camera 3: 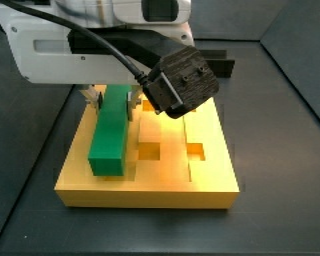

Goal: Pick up the green object. Move up. Move to above the board. Insert the green object.
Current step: Insert the green object.

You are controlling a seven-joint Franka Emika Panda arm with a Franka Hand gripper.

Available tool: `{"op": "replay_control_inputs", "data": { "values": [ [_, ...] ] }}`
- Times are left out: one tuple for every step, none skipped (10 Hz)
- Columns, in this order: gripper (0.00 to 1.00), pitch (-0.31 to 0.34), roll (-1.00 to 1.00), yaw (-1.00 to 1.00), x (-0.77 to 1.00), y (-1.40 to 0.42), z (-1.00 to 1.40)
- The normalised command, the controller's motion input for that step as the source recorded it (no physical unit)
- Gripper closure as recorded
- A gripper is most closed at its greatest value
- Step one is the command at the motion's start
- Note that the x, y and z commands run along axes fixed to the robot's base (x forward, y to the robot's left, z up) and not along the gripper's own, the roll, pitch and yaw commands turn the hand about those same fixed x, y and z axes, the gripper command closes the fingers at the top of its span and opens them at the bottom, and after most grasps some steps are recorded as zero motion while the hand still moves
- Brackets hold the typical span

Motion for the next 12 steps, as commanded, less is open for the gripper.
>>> {"op": "replay_control_inputs", "data": {
  "values": [
    [1.0, 0.097, 0.12, 0.0, 0.2, 0.0, -0.37],
    [1.0, 0.063, 0.09, 0.0, 0.13, 0.0, -0.34],
    [1.0, 0.043, 0.08, 0.0, 0.1, 0.0, -0.3],
    [1.0, 0.074, 0.09, 0.0, 0.17, 0.0, -0.27],
    [1.0, 0.079, 0.09, 0.0, 0.18, 0.0, -0.29],
    [1.0, 0.09, 0.08, 0.0, 0.25, 0.0, -0.27],
    [1.0, 0.084, 0.07, 0.0, 0.23, 0.0, -0.24],
    [1.0, 0.093, 0.08, 0.0, 0.25, -0.03, -0.19],
    [1.0, 0.059, 0.1, 0.0, 0.17, -0.06, -0.21],
    [1.0, 0.043, 0.09, 0.0, 0.16, -0.05, -0.25],
    [1.0, 0.0, 0.07, -0.07, 0.13, -0.07, -0.27],
    [1.0, 0.0, 0.01, -0.1, 0.14, -0.05, -0.34]
  ]
}}
